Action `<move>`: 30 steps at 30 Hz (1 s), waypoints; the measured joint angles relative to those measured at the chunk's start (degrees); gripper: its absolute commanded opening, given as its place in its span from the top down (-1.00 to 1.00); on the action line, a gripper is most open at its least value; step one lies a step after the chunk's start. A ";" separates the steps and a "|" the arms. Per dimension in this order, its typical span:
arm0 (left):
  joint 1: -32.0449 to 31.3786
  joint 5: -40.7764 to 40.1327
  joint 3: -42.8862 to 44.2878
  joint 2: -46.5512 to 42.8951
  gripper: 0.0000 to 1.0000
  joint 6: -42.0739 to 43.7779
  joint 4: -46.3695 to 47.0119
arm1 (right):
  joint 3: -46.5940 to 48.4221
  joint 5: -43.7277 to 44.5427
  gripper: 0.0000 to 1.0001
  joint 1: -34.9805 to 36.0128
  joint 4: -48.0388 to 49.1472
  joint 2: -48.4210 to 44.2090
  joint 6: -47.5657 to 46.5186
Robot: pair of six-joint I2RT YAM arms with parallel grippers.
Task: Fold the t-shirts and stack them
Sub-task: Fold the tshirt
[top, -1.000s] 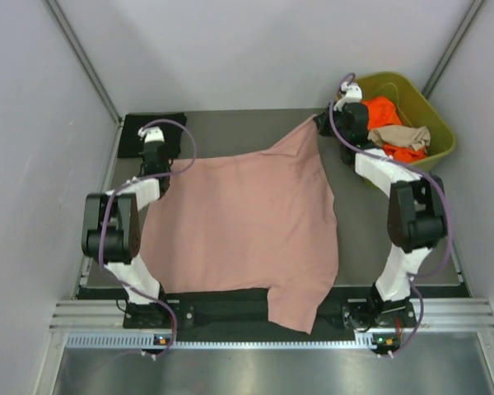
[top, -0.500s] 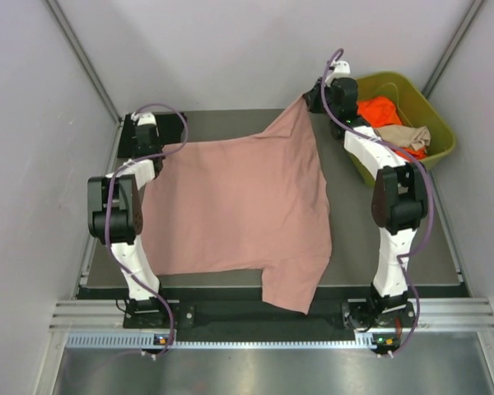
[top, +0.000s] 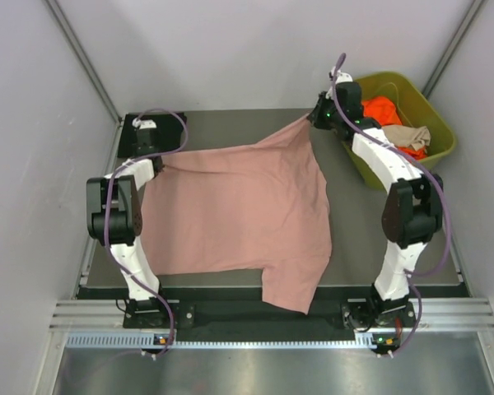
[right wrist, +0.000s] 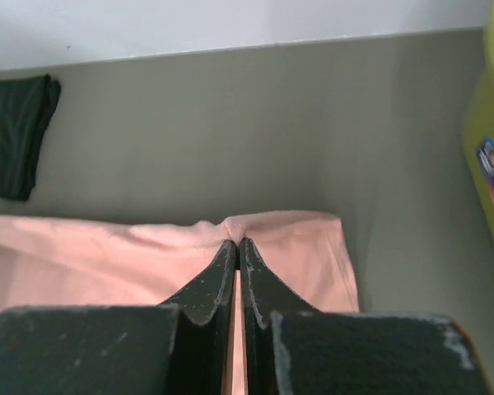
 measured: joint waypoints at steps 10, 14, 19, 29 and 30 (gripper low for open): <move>0.00 0.26 -0.13 -5.95 1.00 -0.04 -9.68 | -7.10 1.11 1.00 0.11 -13.75 -15.39 2.05; 0.00 0.52 -0.24 -7.37 1.00 0.00 -12.96 | -11.21 1.31 1.00 0.11 -17.25 -18.53 2.91; 0.00 2.01 -1.33 -8.00 0.99 -0.02 -17.05 | -16.85 1.66 1.00 0.11 -21.33 -21.35 3.50; 0.02 3.43 -8.41 -13.64 -0.17 -3.21 -25.09 | -28.15 1.57 0.69 0.11 -26.45 -32.13 3.08; 0.04 3.39 -8.66 -14.21 -0.25 -3.56 -25.94 | -29.44 1.53 0.48 0.11 -26.97 -33.14 2.95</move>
